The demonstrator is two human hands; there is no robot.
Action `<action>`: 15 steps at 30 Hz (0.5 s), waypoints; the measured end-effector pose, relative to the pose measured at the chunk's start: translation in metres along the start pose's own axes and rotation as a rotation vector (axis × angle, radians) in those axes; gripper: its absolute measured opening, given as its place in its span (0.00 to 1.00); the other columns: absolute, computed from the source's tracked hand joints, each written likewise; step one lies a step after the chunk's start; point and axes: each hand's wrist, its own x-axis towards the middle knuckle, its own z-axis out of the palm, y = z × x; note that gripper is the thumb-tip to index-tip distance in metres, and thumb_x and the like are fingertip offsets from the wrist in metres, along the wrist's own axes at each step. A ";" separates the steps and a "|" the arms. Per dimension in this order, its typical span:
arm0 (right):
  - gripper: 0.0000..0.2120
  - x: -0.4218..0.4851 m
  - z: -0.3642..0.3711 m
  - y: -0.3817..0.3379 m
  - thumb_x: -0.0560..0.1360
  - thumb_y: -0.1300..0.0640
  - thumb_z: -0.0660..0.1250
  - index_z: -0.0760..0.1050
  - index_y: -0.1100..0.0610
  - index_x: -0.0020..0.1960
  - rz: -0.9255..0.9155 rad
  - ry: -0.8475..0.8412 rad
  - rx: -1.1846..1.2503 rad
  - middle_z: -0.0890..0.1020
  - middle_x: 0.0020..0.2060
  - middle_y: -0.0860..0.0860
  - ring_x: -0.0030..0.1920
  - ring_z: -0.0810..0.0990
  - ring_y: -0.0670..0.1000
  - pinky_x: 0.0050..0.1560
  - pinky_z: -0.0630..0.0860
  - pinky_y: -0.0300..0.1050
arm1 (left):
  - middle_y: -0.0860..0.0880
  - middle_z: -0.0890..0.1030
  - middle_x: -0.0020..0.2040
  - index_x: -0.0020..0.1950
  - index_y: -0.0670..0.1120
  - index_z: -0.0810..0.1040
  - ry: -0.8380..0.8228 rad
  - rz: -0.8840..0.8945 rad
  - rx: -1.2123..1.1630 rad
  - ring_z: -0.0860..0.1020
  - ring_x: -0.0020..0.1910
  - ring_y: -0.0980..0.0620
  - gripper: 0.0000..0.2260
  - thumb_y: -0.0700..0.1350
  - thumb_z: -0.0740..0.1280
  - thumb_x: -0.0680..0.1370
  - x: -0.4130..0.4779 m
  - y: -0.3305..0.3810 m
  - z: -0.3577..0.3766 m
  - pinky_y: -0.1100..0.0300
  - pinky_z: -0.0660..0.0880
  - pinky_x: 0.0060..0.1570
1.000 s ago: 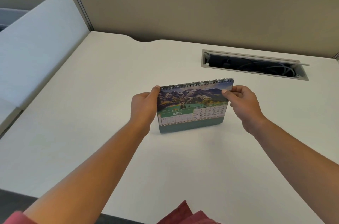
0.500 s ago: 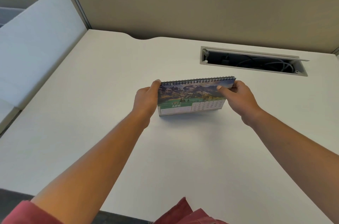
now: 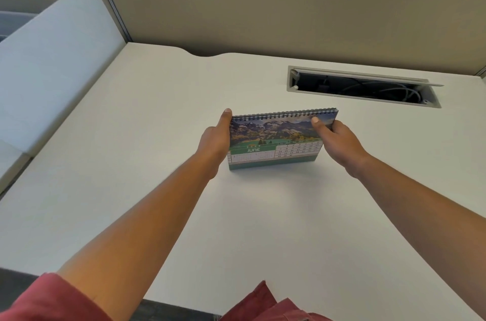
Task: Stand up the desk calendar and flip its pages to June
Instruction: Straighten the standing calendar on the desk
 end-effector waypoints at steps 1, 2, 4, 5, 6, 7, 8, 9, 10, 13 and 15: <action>0.28 0.000 -0.001 0.000 0.74 0.31 0.58 0.76 0.51 0.58 0.005 -0.006 0.002 0.83 0.53 0.51 0.53 0.79 0.54 0.49 0.69 0.48 | 0.43 0.86 0.55 0.56 0.45 0.82 -0.003 0.000 0.009 0.82 0.56 0.44 0.39 0.76 0.53 0.71 0.000 -0.001 0.000 0.58 0.64 0.36; 0.27 -0.001 -0.002 0.001 0.74 0.31 0.58 0.77 0.51 0.57 0.009 -0.010 0.001 0.83 0.53 0.51 0.52 0.79 0.54 0.49 0.69 0.48 | 0.43 0.86 0.54 0.55 0.45 0.82 -0.001 0.003 0.018 0.82 0.53 0.45 0.39 0.77 0.52 0.70 -0.001 -0.002 0.001 0.58 0.64 0.35; 0.25 -0.001 -0.004 0.001 0.74 0.32 0.59 0.78 0.51 0.54 0.011 -0.011 -0.004 0.82 0.50 0.51 0.50 0.79 0.52 0.46 0.68 0.47 | 0.46 0.86 0.50 0.52 0.47 0.82 0.017 0.013 0.030 0.79 0.45 0.51 0.39 0.78 0.50 0.70 -0.003 -0.003 0.002 0.58 0.62 0.33; 0.23 -0.001 -0.004 0.002 0.75 0.33 0.59 0.78 0.50 0.53 0.011 -0.010 -0.004 0.82 0.50 0.51 0.49 0.78 0.51 0.45 0.68 0.47 | 0.49 0.85 0.47 0.51 0.48 0.82 0.029 0.020 0.037 0.77 0.42 0.53 0.38 0.78 0.50 0.70 -0.004 -0.003 0.002 0.58 0.62 0.32; 0.21 0.000 -0.005 0.002 0.75 0.34 0.60 0.78 0.50 0.52 0.010 -0.005 -0.003 0.83 0.49 0.51 0.47 0.78 0.49 0.44 0.68 0.46 | 0.51 0.84 0.44 0.49 0.49 0.82 0.040 0.025 0.043 0.75 0.40 0.55 0.37 0.78 0.49 0.71 -0.004 -0.004 0.003 0.58 0.61 0.32; 0.20 0.001 -0.006 0.003 0.75 0.35 0.61 0.78 0.50 0.52 0.005 0.002 -0.004 0.83 0.49 0.52 0.46 0.78 0.47 0.43 0.69 0.46 | 0.52 0.82 0.42 0.47 0.50 0.81 0.050 0.030 0.049 0.74 0.39 0.55 0.36 0.78 0.49 0.71 -0.004 -0.004 0.003 0.58 0.61 0.31; 0.19 0.001 -0.006 0.003 0.76 0.36 0.62 0.79 0.50 0.51 -0.003 0.012 -0.005 0.83 0.49 0.52 0.45 0.77 0.45 0.41 0.69 0.44 | 0.53 0.81 0.40 0.45 0.50 0.80 0.058 0.035 0.055 0.74 0.38 0.55 0.35 0.77 0.49 0.72 -0.004 -0.003 0.003 0.58 0.61 0.31; 0.18 0.001 -0.006 0.004 0.76 0.38 0.63 0.79 0.51 0.51 -0.011 0.022 -0.010 0.84 0.49 0.52 0.45 0.77 0.44 0.39 0.70 0.43 | 0.53 0.80 0.39 0.44 0.50 0.79 0.066 0.041 0.061 0.74 0.38 0.55 0.34 0.78 0.49 0.72 -0.005 -0.003 0.002 0.58 0.61 0.31; 0.18 0.002 -0.006 0.004 0.75 0.38 0.64 0.80 0.52 0.52 -0.017 0.033 -0.009 0.84 0.49 0.52 0.45 0.77 0.43 0.38 0.70 0.41 | 0.54 0.80 0.39 0.43 0.50 0.79 0.069 0.046 0.076 0.73 0.38 0.54 0.35 0.78 0.49 0.71 -0.004 -0.004 0.002 0.58 0.62 0.31; 0.20 0.002 -0.006 0.007 0.74 0.41 0.67 0.79 0.55 0.58 -0.014 0.042 0.010 0.84 0.53 0.53 0.47 0.80 0.49 0.39 0.71 0.41 | 0.53 0.79 0.38 0.42 0.50 0.79 0.064 0.049 0.090 0.73 0.37 0.53 0.35 0.78 0.48 0.71 -0.003 -0.004 0.003 0.58 0.64 0.32; 0.23 0.002 -0.006 0.009 0.73 0.42 0.69 0.78 0.56 0.60 -0.010 0.049 0.013 0.84 0.56 0.53 0.52 0.80 0.54 0.45 0.73 0.45 | 0.51 0.78 0.37 0.40 0.50 0.79 0.068 0.057 0.098 0.73 0.35 0.52 0.35 0.78 0.48 0.71 -0.004 -0.006 0.004 0.58 0.64 0.33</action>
